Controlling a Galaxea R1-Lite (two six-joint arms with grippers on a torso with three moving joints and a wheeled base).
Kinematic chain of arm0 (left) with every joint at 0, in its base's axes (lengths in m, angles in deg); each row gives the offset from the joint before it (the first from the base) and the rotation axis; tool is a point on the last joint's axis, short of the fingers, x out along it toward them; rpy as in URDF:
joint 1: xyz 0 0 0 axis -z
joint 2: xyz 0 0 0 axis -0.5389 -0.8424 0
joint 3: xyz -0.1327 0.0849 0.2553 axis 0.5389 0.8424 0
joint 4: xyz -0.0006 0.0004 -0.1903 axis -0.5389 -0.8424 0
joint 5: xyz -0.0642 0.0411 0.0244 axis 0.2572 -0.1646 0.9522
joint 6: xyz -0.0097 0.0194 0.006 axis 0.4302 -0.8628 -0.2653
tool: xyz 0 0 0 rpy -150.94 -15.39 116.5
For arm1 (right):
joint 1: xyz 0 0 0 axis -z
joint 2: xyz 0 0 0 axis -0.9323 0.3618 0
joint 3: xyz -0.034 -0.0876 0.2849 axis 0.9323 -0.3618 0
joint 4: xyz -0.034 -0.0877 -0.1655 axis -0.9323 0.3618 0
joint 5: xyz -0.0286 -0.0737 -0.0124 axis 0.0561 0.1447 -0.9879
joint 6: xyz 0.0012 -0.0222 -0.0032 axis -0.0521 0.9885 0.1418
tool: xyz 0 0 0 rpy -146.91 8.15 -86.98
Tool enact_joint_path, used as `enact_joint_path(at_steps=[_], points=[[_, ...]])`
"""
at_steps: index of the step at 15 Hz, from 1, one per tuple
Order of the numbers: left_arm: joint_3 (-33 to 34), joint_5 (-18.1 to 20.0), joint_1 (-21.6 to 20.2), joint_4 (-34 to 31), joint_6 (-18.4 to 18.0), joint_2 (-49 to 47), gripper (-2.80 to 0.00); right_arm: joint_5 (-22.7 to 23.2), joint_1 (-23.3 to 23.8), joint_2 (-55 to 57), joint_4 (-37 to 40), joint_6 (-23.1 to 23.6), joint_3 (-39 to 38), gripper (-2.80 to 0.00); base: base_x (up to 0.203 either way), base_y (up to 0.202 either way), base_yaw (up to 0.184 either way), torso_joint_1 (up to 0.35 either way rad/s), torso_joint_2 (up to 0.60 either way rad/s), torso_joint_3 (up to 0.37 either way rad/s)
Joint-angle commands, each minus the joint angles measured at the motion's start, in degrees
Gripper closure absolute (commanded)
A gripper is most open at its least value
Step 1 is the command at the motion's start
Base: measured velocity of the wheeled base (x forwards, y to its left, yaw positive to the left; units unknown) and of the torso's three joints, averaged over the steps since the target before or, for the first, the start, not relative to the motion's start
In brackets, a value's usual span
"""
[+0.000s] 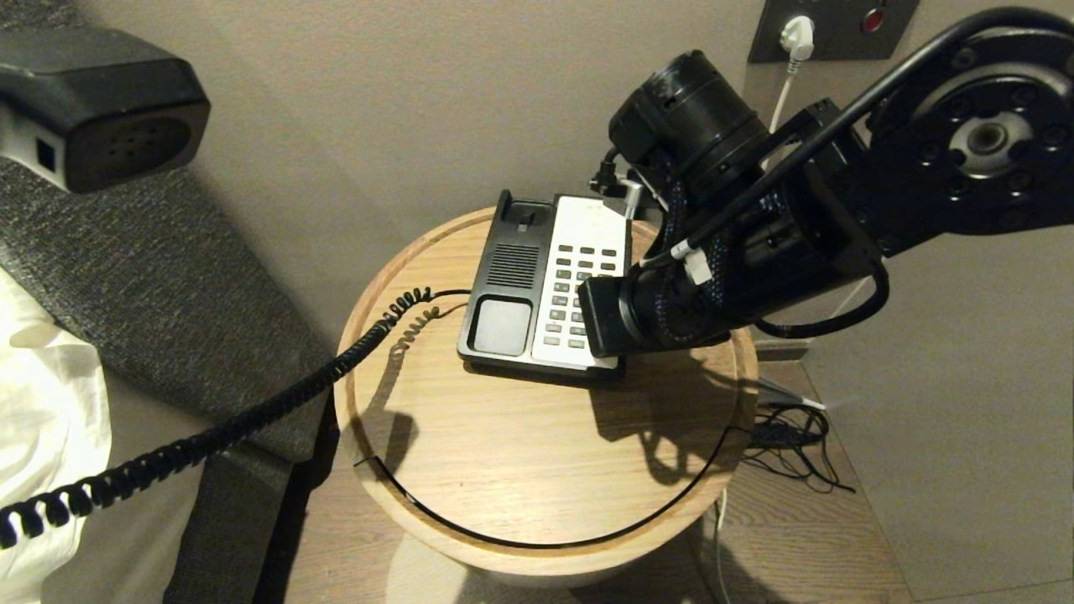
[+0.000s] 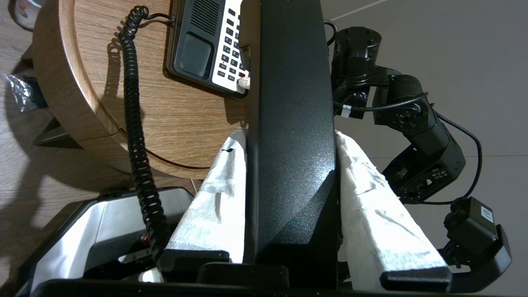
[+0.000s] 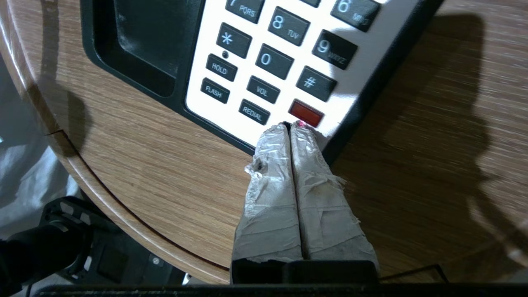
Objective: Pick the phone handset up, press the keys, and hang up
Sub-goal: Dial the number
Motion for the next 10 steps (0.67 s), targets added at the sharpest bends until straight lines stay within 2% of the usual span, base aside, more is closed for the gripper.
enact_joint_path(at_steps=[1,10], points=[[0.1,0.0,-0.03,-0.23,0.27,0.04,0.0,-0.05,0.04,0.64,0.21,-0.09,-0.06,0.0,0.0,0.0,0.0,0.0,0.0,0.0],[1.15,0.26,-0.12,-0.21,0.36,0.99,0.0,-0.05,-0.66,-0.77,0.21,-0.2,0.03,0.0,0.0,0.0,0.0,0.0,0.0,0.0]])
